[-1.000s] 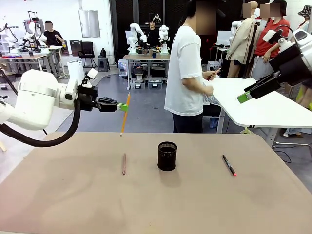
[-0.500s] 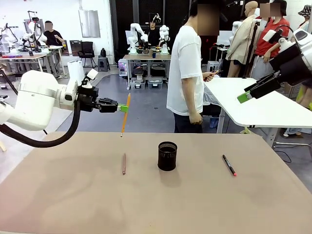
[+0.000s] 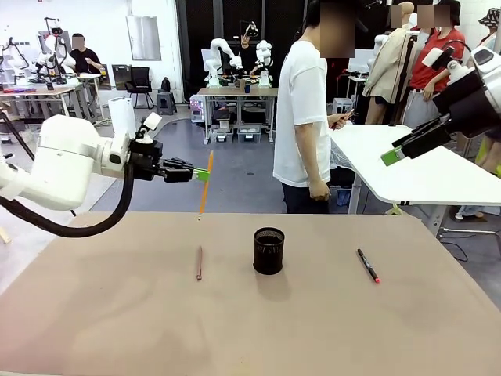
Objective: Place the pens into the pen holder.
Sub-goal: Pick up a writing instrument from the table and place it into the Pen holder.
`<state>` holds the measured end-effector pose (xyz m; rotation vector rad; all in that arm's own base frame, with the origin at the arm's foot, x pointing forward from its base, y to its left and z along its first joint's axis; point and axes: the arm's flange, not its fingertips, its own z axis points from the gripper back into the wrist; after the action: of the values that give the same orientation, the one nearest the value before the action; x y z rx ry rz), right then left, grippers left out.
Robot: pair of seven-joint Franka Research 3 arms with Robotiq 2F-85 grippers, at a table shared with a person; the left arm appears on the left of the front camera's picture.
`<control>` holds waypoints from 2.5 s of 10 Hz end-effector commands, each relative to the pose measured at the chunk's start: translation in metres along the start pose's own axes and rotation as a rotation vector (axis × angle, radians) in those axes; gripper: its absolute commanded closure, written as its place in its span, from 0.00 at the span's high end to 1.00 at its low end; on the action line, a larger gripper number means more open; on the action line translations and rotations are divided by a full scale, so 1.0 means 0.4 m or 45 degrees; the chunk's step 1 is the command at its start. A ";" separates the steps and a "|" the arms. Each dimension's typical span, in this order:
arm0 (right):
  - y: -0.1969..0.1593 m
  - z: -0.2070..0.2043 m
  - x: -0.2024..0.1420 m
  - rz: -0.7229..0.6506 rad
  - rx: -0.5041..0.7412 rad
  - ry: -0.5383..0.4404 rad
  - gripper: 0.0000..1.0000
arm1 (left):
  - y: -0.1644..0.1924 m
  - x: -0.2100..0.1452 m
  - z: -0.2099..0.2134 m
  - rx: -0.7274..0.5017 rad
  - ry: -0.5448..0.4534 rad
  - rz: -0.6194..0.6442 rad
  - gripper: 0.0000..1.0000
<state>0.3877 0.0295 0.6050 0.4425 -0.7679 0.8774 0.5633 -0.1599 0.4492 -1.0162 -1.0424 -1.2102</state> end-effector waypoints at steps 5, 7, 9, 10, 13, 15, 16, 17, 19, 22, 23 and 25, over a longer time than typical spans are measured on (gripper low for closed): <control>0.000 -0.001 0.002 -0.001 0.009 -0.010 1.00 | 0.085 -0.006 -0.123 -0.127 -0.156 -0.192 0.00; 0.000 -0.001 0.002 -0.001 0.009 -0.010 1.00 | 0.089 -0.007 -0.158 -0.173 -0.173 -0.178 0.00; 0.000 -0.001 0.002 -0.001 0.009 -0.010 1.00 | 0.103 -0.021 -0.194 -0.230 -0.186 -0.155 0.00; 0.000 -0.001 0.002 -0.001 0.009 -0.010 1.00 | 0.109 -0.024 -0.216 -0.223 -0.212 -0.178 0.00; 0.000 -0.001 0.002 -0.001 0.009 -0.010 1.00 | 0.142 -0.039 -0.256 -0.300 -0.269 -0.174 0.00; 0.000 -0.001 0.002 -0.001 0.009 -0.010 1.00 | 0.161 -0.050 -0.288 -0.329 -0.294 -0.157 0.00; 0.000 -0.001 0.002 -0.001 0.009 -0.010 1.00 | 0.167 -0.056 -0.289 -0.340 -0.291 -0.150 0.00; 0.000 -0.001 0.002 -0.001 0.009 -0.010 1.00 | 0.160 -0.058 -0.283 -0.353 -0.280 -0.139 0.00; 0.000 -0.001 0.002 -0.001 0.009 -0.010 1.00 | 0.133 -0.062 -0.254 -0.342 -0.265 -0.108 0.00; 0.000 -0.001 0.002 -0.001 0.009 -0.010 1.00 | 0.082 -0.052 -0.194 -0.317 -0.240 -0.094 0.00; 0.000 -0.001 0.002 -0.001 0.009 -0.010 1.00 | 0.067 -0.050 -0.169 -0.286 -0.231 -0.080 0.00; 0.000 -0.001 0.002 -0.001 0.009 -0.010 1.00 | 0.032 -0.042 -0.102 -0.217 -0.209 -0.076 0.00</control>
<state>0.3876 0.0296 0.6050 0.4425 -0.7674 0.8777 0.5951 -0.2045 0.4164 -1.2633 -1.1117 -1.3260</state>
